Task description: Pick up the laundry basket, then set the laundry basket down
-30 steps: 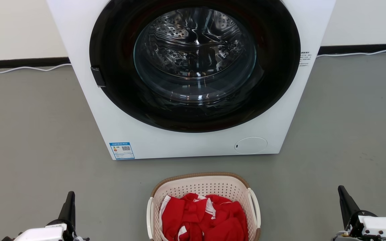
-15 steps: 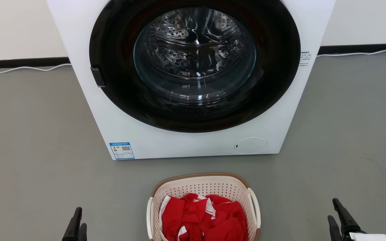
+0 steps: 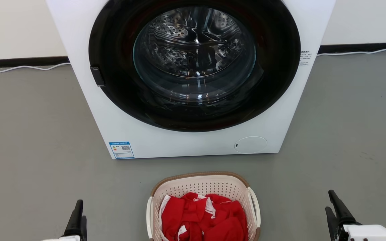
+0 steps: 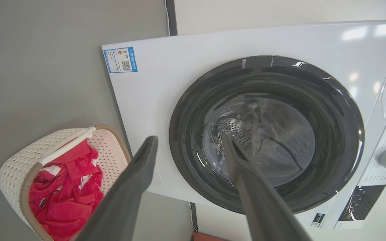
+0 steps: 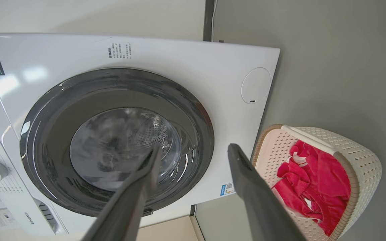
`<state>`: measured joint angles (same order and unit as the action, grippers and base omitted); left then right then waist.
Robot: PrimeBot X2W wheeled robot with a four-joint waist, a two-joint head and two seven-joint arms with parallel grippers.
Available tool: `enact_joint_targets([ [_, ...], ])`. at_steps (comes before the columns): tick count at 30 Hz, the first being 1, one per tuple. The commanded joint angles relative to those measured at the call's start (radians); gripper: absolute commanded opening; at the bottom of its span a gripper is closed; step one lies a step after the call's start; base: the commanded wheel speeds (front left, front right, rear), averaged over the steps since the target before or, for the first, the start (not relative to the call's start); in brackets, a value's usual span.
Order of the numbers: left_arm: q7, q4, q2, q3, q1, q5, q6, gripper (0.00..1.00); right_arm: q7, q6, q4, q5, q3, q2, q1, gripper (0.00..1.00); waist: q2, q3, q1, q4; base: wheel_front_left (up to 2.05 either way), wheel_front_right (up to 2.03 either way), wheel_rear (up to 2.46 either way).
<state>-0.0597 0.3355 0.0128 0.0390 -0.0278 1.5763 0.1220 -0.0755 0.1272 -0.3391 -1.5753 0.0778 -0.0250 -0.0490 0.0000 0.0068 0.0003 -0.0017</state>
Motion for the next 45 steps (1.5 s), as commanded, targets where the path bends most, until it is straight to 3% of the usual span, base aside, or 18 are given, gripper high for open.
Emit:
enact_joint_targets([
  [1,0.01,-0.024,0.018,-0.005,-0.061,-0.015,0.002,1.0,0.017,0.001,0.021,0.018,-0.013,-0.022,-0.051,1.0,0.0,0.0,-0.0002,0.0,0.0,0.0,0.0],
  [17,0.06,-0.029,0.048,-0.07,-0.097,-0.195,0.003,1.0,0.079,0.001,-0.013,0.154,-0.109,-0.065,-0.115,1.0,0.0,0.004,-0.0002,-0.003,0.0,0.0,0.0],
  [45,0.143,-0.002,0.096,-0.172,-0.145,-0.721,0.005,1.0,0.161,0.002,-0.12,0.65,-0.2,-0.087,-0.2,1.0,0.0,0.008,-0.0002,-0.01,0.0,0.0,0.0],
])
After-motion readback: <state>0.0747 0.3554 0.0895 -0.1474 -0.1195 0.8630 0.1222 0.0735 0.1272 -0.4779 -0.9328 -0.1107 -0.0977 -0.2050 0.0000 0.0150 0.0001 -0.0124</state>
